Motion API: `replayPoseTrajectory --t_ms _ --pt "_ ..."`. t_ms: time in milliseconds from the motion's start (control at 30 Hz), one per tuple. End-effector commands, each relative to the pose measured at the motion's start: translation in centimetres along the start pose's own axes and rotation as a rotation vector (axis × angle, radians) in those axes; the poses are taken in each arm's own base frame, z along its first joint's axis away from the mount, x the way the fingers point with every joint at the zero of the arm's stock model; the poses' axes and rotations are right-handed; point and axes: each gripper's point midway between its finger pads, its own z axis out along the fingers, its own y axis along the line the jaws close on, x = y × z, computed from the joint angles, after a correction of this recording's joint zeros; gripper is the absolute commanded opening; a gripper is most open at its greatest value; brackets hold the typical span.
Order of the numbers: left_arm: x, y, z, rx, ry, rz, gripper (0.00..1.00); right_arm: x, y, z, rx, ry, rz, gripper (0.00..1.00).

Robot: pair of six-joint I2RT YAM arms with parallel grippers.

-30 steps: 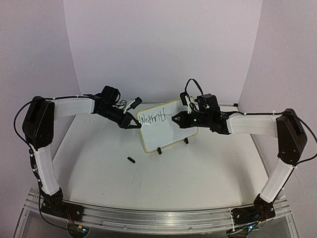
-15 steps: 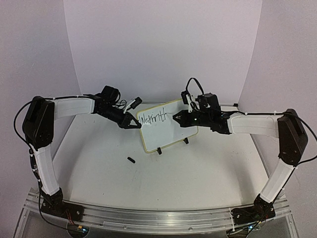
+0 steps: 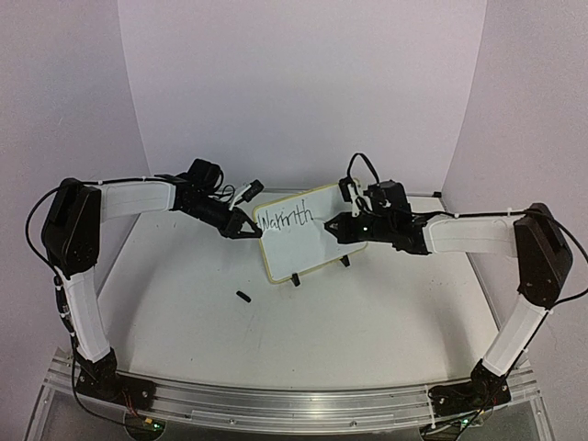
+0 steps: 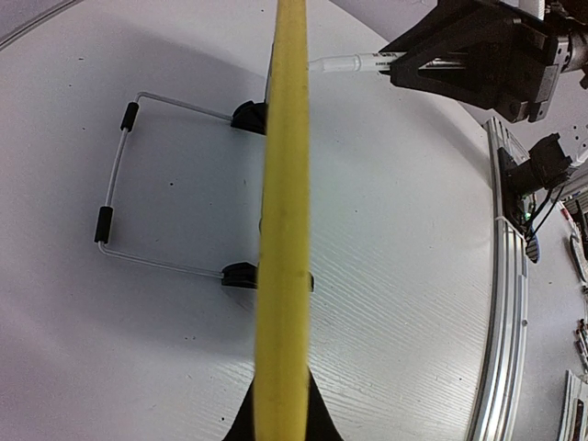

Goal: Write a sentence on the whiteboard
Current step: Write on the whiteboard with the whiteboard.

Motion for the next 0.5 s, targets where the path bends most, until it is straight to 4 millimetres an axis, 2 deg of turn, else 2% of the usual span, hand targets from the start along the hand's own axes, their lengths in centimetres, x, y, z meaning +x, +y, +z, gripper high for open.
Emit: replayPoseTrajectory --t_ms 0,467 --pt "4.5 -0.7 2.4 0.019 0.158 -0.083 0.00 -0.3 -0.2 -0.7 0.008 -0.020 0.011 0.00" --pt "4.5 -0.7 2.4 0.009 0.162 -0.082 0.00 -1.1 0.5 -1.7 -0.016 -0.040 0.006 0.00"
